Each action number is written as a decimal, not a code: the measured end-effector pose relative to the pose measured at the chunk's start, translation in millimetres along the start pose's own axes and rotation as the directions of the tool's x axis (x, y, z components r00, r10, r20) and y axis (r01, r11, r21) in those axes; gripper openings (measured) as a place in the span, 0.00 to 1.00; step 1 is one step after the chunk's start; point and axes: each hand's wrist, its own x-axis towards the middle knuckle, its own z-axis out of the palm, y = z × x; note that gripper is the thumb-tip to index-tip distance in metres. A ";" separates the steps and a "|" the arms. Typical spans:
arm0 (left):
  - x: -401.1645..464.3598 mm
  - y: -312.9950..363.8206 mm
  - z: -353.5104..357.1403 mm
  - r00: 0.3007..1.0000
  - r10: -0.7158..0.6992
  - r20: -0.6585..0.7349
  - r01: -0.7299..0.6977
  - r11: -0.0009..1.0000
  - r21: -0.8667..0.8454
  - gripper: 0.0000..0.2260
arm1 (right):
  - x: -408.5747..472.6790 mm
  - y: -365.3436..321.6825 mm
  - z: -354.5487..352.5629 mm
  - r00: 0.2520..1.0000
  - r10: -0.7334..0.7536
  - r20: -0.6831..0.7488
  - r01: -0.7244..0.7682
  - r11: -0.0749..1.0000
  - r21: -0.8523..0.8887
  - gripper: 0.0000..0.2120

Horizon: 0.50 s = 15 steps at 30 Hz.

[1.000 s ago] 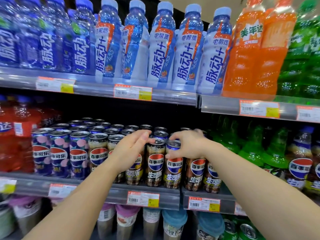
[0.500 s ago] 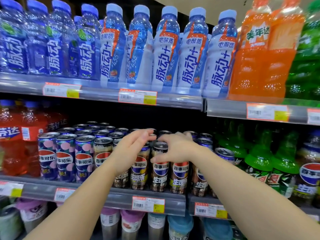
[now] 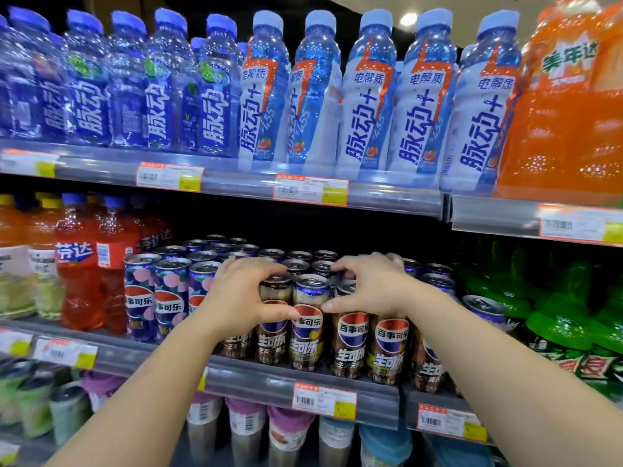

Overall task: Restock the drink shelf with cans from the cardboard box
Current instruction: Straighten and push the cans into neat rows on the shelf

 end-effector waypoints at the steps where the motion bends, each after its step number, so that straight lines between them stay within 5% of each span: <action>1: -1.7 -5.6 -0.4 1.000 -0.015 -0.010 0.015 1.000 0.001 0.54 | 3.8 -8.3 0.7 1.000 -0.014 -0.006 0.014 1.000 -0.002 0.39; 15: -12.6 -47.7 -10.0 0.999 -0.015 -0.036 0.015 1.000 -0.003 0.53 | 25.4 -38.1 5.5 0.995 0.036 0.093 -0.033 0.999 -0.026 0.39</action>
